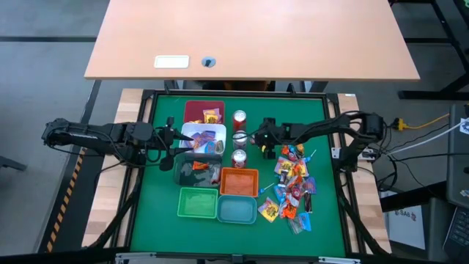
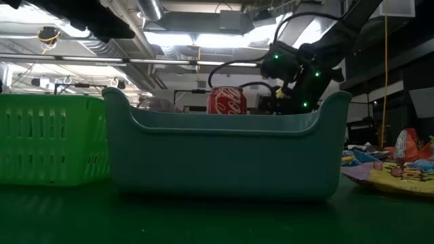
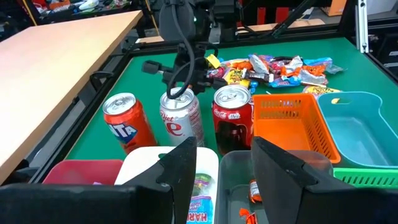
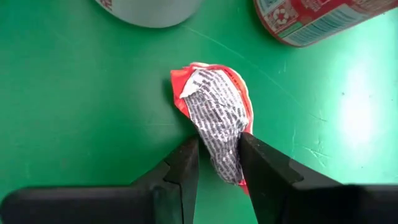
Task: Sort candy
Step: Put the orange chocolate into the black bin
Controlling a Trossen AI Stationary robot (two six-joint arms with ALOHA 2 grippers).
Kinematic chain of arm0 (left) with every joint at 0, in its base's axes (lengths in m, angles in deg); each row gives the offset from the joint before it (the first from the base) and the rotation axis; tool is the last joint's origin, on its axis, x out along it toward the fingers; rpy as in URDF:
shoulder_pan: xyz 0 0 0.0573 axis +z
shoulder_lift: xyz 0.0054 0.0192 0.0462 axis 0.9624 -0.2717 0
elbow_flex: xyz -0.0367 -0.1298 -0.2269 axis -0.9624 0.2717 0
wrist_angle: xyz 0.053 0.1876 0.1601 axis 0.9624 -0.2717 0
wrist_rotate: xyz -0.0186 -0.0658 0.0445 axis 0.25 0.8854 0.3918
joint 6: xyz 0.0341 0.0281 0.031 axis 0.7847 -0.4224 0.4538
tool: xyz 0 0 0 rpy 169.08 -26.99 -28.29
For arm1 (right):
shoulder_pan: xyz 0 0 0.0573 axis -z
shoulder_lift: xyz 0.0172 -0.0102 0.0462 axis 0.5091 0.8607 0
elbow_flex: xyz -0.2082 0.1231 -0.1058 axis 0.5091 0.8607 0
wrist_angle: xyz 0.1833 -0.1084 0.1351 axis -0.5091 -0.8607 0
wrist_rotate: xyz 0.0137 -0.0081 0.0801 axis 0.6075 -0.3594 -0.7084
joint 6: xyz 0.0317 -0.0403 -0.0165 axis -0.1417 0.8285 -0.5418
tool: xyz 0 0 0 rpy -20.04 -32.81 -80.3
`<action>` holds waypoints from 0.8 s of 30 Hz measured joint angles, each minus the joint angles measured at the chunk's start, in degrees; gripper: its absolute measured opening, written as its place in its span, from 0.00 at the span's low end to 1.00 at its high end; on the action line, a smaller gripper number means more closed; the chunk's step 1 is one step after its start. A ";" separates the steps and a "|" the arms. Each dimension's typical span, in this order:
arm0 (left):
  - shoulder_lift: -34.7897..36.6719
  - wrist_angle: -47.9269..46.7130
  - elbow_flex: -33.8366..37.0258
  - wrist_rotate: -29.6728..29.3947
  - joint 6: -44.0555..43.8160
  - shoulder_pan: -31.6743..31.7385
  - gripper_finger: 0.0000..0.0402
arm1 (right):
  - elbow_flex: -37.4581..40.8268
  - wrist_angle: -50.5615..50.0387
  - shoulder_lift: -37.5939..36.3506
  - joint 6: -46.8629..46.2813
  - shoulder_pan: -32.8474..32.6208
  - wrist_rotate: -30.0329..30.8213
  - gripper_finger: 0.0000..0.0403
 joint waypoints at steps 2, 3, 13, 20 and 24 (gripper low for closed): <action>0.00 0.00 0.00 0.00 0.00 0.00 0.36 | -0.02 -0.24 0.18 -0.01 0.00 -0.14 0.29; 0.00 0.00 0.00 0.00 0.00 0.00 0.36 | -0.04 -0.37 0.20 -0.06 0.00 -0.14 0.28; 0.00 0.00 0.00 0.02 0.00 0.00 0.36 | -0.44 -1.11 0.13 -0.59 -0.11 0.02 0.10; 0.00 0.00 0.00 0.02 -0.02 0.00 0.36 | -4.91 -10.12 -1.81 -0.74 -0.12 0.09 0.12; 0.00 0.02 0.00 0.02 -0.03 0.00 0.36 | -9.02 -20.93 -2.83 -1.04 -0.17 0.17 0.12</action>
